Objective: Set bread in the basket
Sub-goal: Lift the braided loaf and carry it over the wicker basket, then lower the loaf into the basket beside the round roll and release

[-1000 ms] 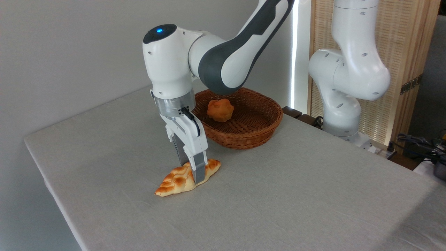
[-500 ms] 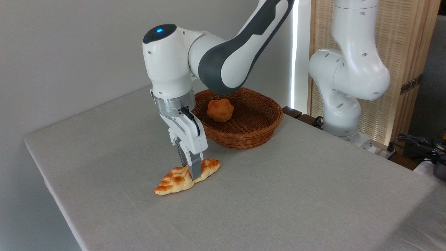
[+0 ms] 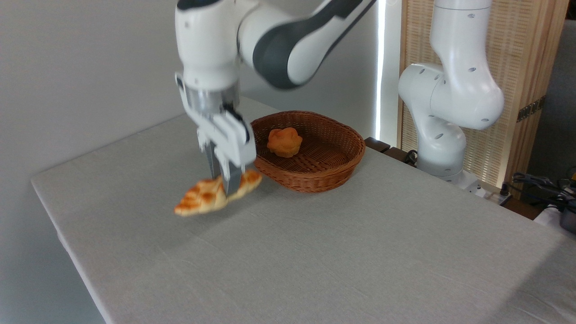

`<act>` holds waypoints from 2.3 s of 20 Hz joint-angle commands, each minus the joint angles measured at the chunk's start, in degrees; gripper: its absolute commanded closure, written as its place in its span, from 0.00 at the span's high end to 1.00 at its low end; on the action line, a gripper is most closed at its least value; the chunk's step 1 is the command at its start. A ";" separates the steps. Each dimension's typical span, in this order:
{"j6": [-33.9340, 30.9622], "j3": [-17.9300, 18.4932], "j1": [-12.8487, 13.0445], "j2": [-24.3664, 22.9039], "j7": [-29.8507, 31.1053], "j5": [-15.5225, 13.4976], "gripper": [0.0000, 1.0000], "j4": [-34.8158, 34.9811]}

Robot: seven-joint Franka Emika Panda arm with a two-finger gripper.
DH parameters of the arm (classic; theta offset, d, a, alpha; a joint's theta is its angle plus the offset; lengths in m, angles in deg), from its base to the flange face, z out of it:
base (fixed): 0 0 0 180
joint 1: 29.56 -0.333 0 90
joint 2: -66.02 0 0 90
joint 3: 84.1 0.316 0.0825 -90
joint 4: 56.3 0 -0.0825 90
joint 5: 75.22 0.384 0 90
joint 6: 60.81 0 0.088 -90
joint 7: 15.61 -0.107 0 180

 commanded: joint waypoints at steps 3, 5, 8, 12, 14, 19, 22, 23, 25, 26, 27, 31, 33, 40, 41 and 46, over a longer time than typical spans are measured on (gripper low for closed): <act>-15.42 0.57 0.96 -14.17 -0.49 -1.73 0.36 3.47; -18.50 0.58 1.84 -18.65 -0.84 -1.64 0.37 6.45; -20.96 0.49 4.03 -23.31 -0.93 -1.12 0.38 11.63; -21.41 0.40 7.38 -25.34 -0.49 0.63 0.38 17.18; -20.97 0.40 7.91 -25.17 -0.49 1.78 0.39 18.76; -20.00 0.40 8.26 -24.55 -0.84 1.96 0.58 20.87; -19.30 0.40 8.35 -23.94 -0.84 1.96 0.74 21.32; -19.13 0.40 8.35 -23.68 -0.84 1.87 0.87 21.58; -18.78 0.40 8.35 -23.59 -0.67 1.87 0.96 22.02; -18.60 0.40 8.35 -23.59 -0.58 1.96 0.98 22.11; -18.51 0.40 8.35 -23.41 -0.58 1.96 1.00 22.11; -18.16 0.31 8.35 -22.71 -0.49 1.87 1.00 22.11; -18.16 0.31 8.61 -22.36 -0.32 1.87 1.00 22.02; -18.16 0.40 8.79 -21.83 -0.41 1.87 1.00 21.67; -18.16 0.40 8.79 -21.83 -0.32 1.87 1.00 21.67; -18.16 0.40 9.14 -21.39 -0.05 1.87 1.00 21.41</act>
